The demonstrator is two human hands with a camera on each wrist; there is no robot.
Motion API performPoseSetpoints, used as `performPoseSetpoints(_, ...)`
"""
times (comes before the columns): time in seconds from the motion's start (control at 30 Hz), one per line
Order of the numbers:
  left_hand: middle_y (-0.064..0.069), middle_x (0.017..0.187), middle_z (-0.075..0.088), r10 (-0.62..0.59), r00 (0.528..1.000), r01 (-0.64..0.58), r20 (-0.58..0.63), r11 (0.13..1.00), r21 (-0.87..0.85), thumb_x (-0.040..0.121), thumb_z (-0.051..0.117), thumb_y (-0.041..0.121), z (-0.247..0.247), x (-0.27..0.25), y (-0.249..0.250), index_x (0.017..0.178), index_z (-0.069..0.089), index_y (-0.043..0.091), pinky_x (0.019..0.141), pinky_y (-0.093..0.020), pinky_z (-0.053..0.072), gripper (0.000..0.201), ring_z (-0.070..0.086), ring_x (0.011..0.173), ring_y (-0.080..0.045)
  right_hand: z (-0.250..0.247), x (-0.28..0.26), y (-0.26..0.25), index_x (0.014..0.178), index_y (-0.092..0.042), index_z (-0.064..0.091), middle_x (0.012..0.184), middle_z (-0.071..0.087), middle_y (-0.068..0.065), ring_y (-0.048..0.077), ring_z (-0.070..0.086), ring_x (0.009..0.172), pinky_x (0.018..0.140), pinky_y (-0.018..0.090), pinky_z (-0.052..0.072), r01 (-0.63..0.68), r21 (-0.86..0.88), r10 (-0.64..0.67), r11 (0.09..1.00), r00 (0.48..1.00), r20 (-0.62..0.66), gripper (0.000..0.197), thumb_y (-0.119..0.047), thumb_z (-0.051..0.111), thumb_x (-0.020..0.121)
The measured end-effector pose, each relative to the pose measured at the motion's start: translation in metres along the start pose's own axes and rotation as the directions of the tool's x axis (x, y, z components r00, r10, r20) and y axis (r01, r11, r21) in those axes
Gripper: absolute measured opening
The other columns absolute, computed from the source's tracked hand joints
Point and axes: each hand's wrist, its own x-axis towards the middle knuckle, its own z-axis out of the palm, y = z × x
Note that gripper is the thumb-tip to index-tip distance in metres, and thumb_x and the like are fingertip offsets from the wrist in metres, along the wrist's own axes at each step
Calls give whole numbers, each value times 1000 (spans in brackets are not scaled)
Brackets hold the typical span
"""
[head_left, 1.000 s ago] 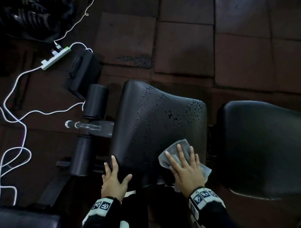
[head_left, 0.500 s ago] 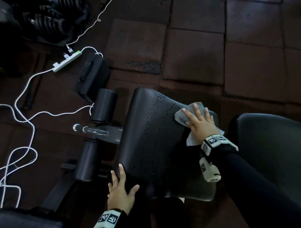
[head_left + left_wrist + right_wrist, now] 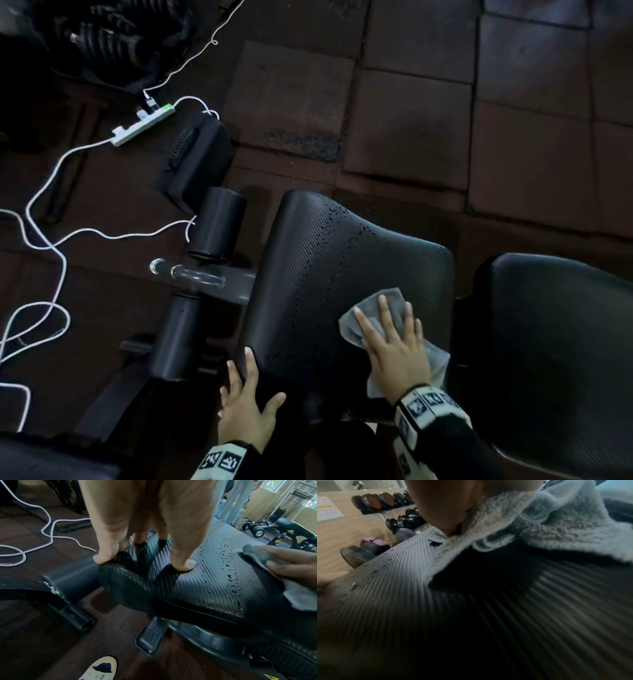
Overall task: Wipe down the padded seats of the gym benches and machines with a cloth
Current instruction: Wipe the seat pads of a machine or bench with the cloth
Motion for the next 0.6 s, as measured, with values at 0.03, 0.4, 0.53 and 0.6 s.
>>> performPoseSetpoints(0.03,6,158,-19,-2,1000,2,1,1000,-6,88,59,49,0,0,0,132,-26,54,114,-53,25,96,0,146,-36,-2,14,-3,143,-46,25,152,30,2,46,28,134,102,56,32,4,-13,-4,1000,1000,4,48,-44,23,95)
performPoseSetpoints(0.4,9,157,-19,-3,1000,3,-6,1000,1,88,58,50,1,-1,-2,133,-27,55,113,-52,28,96,0,147,-34,-42,123,102,137,-59,-9,158,-8,-6,33,-7,144,116,53,5,-61,-43,64,997,995,79,56,-67,-4,82)
performPoseSetpoints(0.53,9,157,-20,-9,1000,9,-1,1000,13,88,58,51,1,0,-1,132,-29,55,113,-52,28,97,0,147,-34,-37,70,106,143,-52,0,158,-8,0,32,-6,144,115,57,9,-80,-12,80,997,996,38,51,-48,17,95)
performPoseSetpoints(0.6,9,157,-20,-12,1000,12,0,1000,17,88,58,51,1,1,-1,131,-29,56,113,-51,30,97,0,147,-34,-33,36,84,146,-42,16,158,3,6,33,-2,141,109,62,23,-59,1,59,998,992,-115,54,-26,33,97)
